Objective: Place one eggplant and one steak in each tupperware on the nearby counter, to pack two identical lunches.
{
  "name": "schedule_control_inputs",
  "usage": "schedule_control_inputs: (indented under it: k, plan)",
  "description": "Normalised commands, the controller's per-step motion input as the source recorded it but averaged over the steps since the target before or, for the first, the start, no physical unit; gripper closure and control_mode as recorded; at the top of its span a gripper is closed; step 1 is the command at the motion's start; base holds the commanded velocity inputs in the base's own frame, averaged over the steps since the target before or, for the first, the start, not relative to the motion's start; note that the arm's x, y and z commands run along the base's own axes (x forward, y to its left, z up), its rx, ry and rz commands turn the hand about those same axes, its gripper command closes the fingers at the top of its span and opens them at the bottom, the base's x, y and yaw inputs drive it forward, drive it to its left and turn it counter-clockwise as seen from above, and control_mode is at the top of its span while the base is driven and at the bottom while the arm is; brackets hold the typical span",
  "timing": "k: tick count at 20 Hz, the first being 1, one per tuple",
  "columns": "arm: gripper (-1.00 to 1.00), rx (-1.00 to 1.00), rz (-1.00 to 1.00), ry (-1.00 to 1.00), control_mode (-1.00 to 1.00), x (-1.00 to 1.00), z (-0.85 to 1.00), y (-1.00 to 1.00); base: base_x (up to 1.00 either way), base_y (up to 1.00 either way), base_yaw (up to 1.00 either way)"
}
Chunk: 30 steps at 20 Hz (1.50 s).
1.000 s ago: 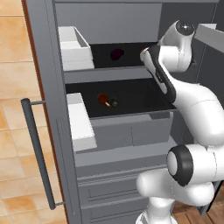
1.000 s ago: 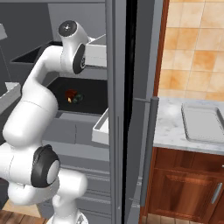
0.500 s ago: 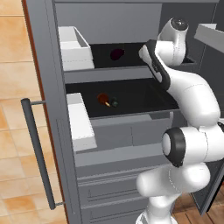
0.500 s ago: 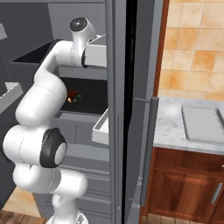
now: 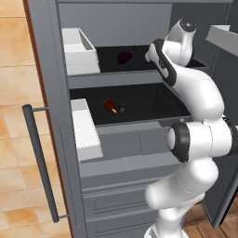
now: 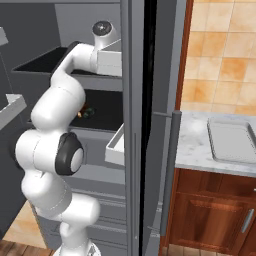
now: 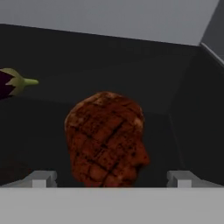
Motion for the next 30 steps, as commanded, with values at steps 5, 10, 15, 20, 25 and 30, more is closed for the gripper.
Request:
schedule_control_inputs:
  k: [5,10,15,20,25,30]
  plan:
    - [1.00,0.00,0.02,0.00,-1.00,0.10,-0.45,0.08,0.00,0.00,0.00]
    - [1.00,-0.01,-0.01,0.00,-1.00,0.05,-0.21,0.21,0.00,0.00,0.00]
    - [1.00,0.00,0.00,-0.01,-1.00,-0.46,-0.10,0.38,0.00,0.00,0.00]
    - [1.00,-0.02,0.00,-0.06,-1.00,-1.00,0.00,0.53,0.00,0.00,0.00]
    - [1.00,-0.05,0.00,-0.18,-1.00,-1.00,-0.03,0.46,0.00,0.00,0.00]
    - [1.00,0.00,-0.01,-0.12,-1.00,-1.00,0.01,0.00,0.00,0.00,0.00]
